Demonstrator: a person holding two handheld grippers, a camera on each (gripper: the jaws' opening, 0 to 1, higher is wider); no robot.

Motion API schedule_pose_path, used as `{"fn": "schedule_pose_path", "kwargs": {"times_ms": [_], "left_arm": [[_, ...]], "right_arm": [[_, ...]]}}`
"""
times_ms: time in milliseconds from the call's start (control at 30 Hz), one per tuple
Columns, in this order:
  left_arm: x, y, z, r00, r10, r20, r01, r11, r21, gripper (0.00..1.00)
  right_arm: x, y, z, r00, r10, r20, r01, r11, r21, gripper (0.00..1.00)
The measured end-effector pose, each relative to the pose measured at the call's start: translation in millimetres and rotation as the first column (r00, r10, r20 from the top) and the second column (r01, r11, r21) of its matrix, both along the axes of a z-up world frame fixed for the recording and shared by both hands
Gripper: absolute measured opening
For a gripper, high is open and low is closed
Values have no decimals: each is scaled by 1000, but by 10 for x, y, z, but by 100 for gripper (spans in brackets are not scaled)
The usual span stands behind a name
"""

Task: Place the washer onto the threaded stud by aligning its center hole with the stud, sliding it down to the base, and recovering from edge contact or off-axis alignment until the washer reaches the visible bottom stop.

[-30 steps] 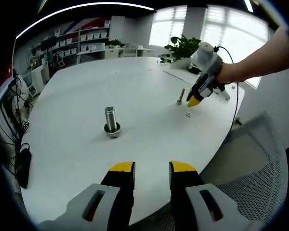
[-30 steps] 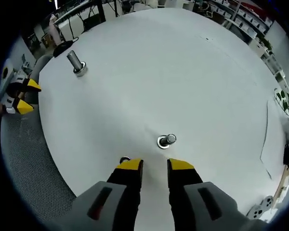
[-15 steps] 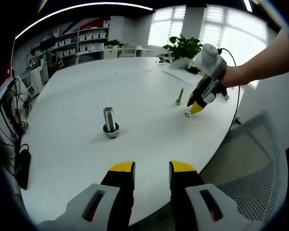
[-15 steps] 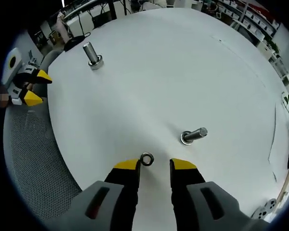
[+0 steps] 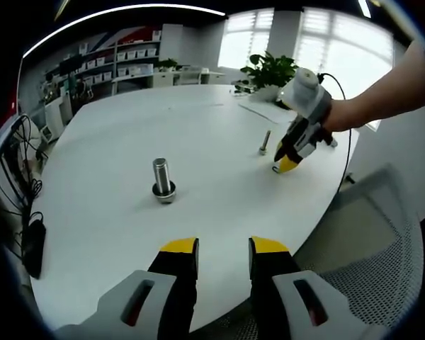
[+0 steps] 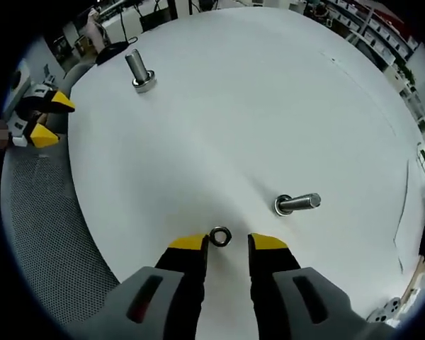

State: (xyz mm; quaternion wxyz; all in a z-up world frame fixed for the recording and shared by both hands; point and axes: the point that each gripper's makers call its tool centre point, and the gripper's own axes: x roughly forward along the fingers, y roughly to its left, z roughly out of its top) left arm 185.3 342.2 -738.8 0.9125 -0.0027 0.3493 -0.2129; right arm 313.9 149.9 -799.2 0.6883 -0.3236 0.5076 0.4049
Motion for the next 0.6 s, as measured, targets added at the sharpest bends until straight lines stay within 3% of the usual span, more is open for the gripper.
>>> {"fn": "schedule_pose_path", "kwargs": {"times_ms": [600], "left_arm": [[-2,-10,-10,1000,-6,-5,6,1000,0,26]], "right_arm": [[22,28,-20,998,58,-38,-59,998,-13,17]]}}
